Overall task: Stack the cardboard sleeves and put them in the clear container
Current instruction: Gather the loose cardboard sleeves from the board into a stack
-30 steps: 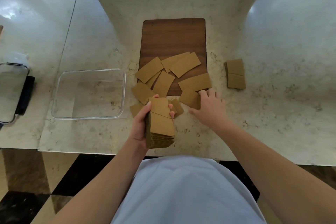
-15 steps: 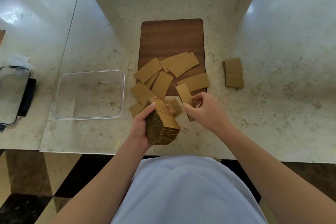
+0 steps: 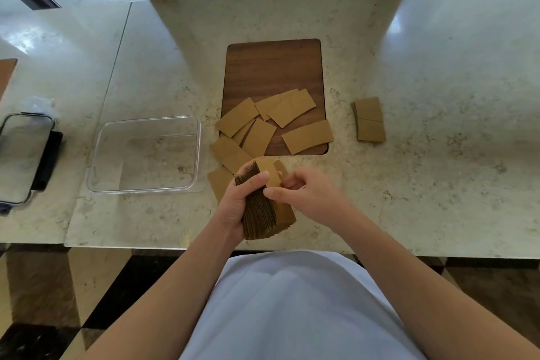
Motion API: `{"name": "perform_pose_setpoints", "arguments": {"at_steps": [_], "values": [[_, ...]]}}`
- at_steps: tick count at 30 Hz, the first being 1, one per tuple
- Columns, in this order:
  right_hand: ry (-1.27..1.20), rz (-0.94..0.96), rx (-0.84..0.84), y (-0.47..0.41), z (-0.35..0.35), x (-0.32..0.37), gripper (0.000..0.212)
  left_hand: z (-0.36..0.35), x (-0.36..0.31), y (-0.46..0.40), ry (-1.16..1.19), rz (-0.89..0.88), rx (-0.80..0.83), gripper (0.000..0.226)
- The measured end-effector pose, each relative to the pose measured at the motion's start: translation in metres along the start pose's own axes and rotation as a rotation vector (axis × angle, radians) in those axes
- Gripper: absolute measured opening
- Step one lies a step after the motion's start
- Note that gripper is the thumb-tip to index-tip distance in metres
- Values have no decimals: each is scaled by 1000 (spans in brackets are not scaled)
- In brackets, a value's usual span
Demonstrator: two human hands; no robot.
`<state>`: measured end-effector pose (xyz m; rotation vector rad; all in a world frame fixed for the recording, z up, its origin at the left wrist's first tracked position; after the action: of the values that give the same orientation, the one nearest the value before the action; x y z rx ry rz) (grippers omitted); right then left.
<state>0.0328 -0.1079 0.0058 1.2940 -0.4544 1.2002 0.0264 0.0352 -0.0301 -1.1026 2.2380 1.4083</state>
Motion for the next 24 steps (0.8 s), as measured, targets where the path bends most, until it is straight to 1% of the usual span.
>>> {"name": "perform_pose_setpoints", "arguments": {"at_steps": [3, 4, 5, 6, 7, 8, 9, 10, 12, 14, 16, 19, 21, 23, 24], "values": [[-61, -6, -46, 3, 7, -6, 31, -2, -3, 1, 6, -5, 5, 81], [-136, -48, -60, 3, 8, -11, 30, -5, -4, 1, 16, 1, 8, 79], [-256, -117, -44, 3, 6, -20, 37, -9, -5, 2, 29, 7, 12, 76], [-411, -200, 19, 5, -1, -29, 48, -12, -6, 2, 42, 9, 20, 73], [-577, -278, 125, 9, -12, -34, 59, -16, -6, 2, 48, 9, 33, 70], [-726, -330, 243, 14, -22, -36, 65, -21, -7, 2, 45, 7, 53, 67], [-836, -349, 339, 19, -29, -35, 67, -25, -7, 2, 33, 5, 77, 65], [-906, -345, 399, 23, -32, -34, 67, -30, -8, 2, 13, 5, 98, 63], [-942, -301, 429, 23, -26, -34, 71, -41, -9, 0, -58, 34, 131, 64], [-953, -256, 398, 19, -8, -35, 75, -57, -9, -9, -170, 92, 143, 74], [-983, -232, 333, 11, 18, -36, 72, -76, -9, -23, -237, 146, 131, 81], [-990, -214, 218, 0, 61, -37, 63, -110, -18, -47, -223, 173, 109, 76], [-948, -206, 135, -9, 87, -40, 66, -128, -24, -66, -236, 151, 75, 73], [-873, -211, 20, -18, 116, -44, 66, -140, -26, -88, -313, 141, 20, 71], [-808, -214, -48, -23, 130, -47, 63, -145, -26, -99, -374, 140, -9, 69]]}}
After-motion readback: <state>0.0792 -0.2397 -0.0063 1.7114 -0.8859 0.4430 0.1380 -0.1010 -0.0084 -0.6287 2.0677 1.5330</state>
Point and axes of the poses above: each hand's wrist, its own y-axis away from the middle knuckle, its own z-axis out of the back of the hand, x = y × z, the point moved 8 cm from there along -y, towards the middle knuckle, and after that the axes turned 2 degrees about z, right-handed, at the moved point
